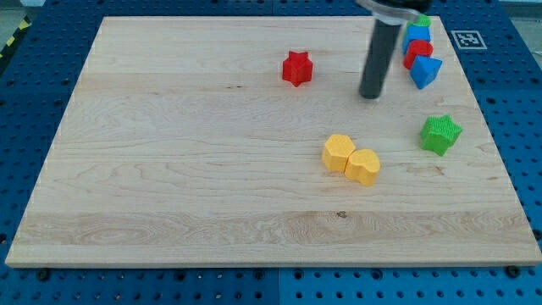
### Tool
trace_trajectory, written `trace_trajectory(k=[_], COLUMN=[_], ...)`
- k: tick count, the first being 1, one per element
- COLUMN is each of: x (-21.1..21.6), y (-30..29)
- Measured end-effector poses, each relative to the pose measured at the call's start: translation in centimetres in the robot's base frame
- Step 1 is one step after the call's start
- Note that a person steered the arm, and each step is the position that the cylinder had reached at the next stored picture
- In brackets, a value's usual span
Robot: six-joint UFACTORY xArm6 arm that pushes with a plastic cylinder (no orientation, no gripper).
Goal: Slide the red circle to the red star
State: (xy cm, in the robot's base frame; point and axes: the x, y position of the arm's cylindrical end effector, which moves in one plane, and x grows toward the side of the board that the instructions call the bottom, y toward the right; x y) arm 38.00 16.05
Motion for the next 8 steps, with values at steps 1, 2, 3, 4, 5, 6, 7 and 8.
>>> trace_trajectory(k=[1,2,3,4,5,6,7,8], x=[1.1,1.7,0.6,-4.2,-7.2,-7.2,-9.4,-9.7], y=[4.8,10.2,13.5,14.1,13.2,13.2,13.0,12.1])
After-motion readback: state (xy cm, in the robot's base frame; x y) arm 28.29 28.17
